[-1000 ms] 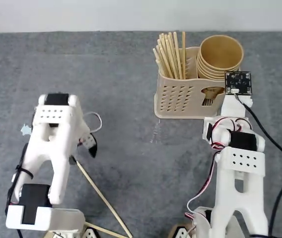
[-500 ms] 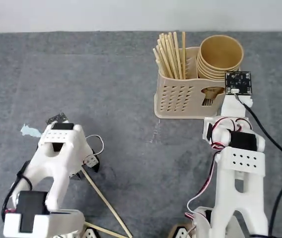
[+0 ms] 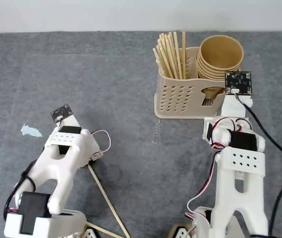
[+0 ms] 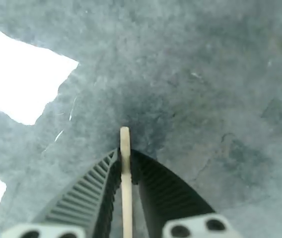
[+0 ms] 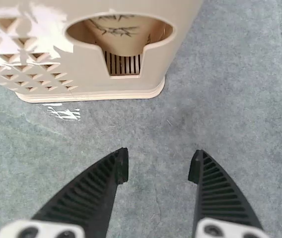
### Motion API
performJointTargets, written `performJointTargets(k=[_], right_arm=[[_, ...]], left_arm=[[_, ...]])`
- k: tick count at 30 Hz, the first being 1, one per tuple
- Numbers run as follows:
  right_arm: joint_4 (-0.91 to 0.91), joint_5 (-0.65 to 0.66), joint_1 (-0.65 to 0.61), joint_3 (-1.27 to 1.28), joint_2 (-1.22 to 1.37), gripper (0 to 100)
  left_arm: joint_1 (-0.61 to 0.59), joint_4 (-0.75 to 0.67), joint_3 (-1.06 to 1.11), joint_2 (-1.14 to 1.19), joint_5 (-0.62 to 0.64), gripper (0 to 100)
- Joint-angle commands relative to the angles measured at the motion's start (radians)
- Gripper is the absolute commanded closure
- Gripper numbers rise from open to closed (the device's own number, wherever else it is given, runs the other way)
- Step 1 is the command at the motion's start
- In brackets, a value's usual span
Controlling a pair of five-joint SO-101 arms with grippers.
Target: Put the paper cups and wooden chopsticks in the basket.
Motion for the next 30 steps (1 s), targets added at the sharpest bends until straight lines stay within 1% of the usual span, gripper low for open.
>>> performJointTargets(k=[1, 5, 10, 14, 19, 23, 26, 30], right_arm=[[-0.013, -0.003, -0.010, -0.008, -0.001, 78.6], [-0.012, -0.003, -0.010, -0.008, -0.001, 78.6], [-0.012, -0.003, -0.010, -0.008, -0.001, 78.6], [-0.015, -0.003, -0.005, -0.008, -0.001, 78.6], [-0.018, -0.003, -0.002, -0.008, -0.001, 78.6], [-0.019, -0.009, 0.028, -0.008, -0.001, 78.6], [-0.036, -0.011, 0.039, -0.008, -0.001, 78.6], [-0.038, -0.011, 0.039, -0.008, -0.001, 78.6]], left_arm=[[0.074, -0.040, -0.021, -0.003, 0.058, 99], [0.103, -0.034, -0.125, -0.011, 0.104, 99], [0.095, -0.014, -0.315, -0.012, 0.104, 99], [0.101, 0.086, -0.510, -0.012, 0.104, 99], [0.094, 0.212, -0.809, -0.012, 0.100, 99], [0.094, 0.285, -1.046, -0.012, 0.098, 99], [0.094, 0.298, -1.199, -0.011, 0.098, 99], [0.103, 0.264, -1.377, -0.003, 0.098, 99]])
